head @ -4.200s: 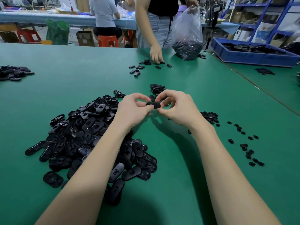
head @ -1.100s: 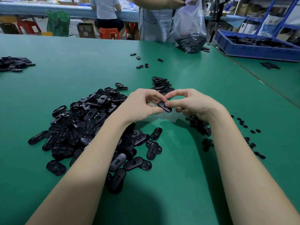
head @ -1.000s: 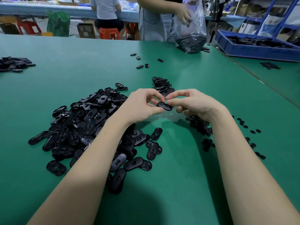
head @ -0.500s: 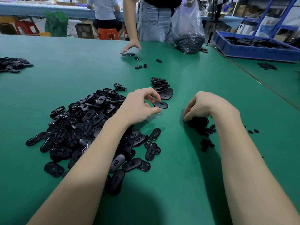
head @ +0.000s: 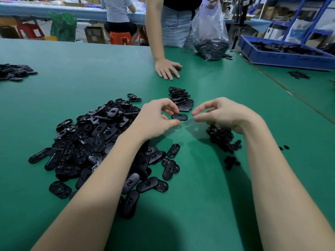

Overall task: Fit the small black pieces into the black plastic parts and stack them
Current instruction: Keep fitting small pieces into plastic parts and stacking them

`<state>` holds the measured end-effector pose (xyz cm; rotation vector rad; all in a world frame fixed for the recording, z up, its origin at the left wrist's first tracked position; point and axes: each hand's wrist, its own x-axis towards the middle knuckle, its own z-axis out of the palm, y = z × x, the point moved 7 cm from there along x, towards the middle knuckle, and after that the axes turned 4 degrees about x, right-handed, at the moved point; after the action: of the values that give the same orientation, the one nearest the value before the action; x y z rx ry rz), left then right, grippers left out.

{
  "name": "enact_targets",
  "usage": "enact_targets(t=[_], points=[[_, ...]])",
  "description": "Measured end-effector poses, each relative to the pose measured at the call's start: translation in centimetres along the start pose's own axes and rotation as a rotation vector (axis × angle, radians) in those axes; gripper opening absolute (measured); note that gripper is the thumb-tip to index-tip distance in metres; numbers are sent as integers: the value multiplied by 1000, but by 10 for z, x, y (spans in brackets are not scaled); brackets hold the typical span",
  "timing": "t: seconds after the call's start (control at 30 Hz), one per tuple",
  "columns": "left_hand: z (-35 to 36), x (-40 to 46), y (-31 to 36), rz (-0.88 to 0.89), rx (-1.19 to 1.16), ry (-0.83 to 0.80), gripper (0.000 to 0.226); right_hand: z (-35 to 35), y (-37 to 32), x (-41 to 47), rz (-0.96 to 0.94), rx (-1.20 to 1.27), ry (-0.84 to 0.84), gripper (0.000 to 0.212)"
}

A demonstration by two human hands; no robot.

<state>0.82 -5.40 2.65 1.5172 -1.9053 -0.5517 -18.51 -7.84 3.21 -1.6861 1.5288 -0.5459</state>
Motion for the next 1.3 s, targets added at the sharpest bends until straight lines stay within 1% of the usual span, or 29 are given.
enact_targets(t=[0.03, 0.1, 0.3, 0.47, 0.6, 0.77, 0.93, 1.1, 1.3], points=[[1, 0, 0, 0, -4, -1, 25, 3, -4, -1, -19, 103, -4, 1], [2, -1, 1, 5, -14, -7, 25, 10, -9, 0, -51, 195, -5, 9], [-1, 0, 2, -4, -23, 4, 25, 19, -7, 5, -18, 139, 14, 8], [-2, -1, 2, -16, -21, 12, 25, 14, -6, 7, -14, 146, 60, 9], [-4, -1, 4, -11, -14, 35, 25, 12, -8, 6, -18, 145, 60, 6], [-6, -2, 6, 9, 9, 59, 25, 14, -13, 4, -9, 126, 90, 10], [-9, -4, 8, 19, 12, 99, 26, 21, -20, 4, -12, 117, 115, 5], [-9, -5, 9, 25, 28, 117, 25, 24, -21, 4, 7, 161, 130, 3], [-9, -5, 12, 35, 14, 128, 21, 23, -12, 6, 68, 239, 121, 9]])
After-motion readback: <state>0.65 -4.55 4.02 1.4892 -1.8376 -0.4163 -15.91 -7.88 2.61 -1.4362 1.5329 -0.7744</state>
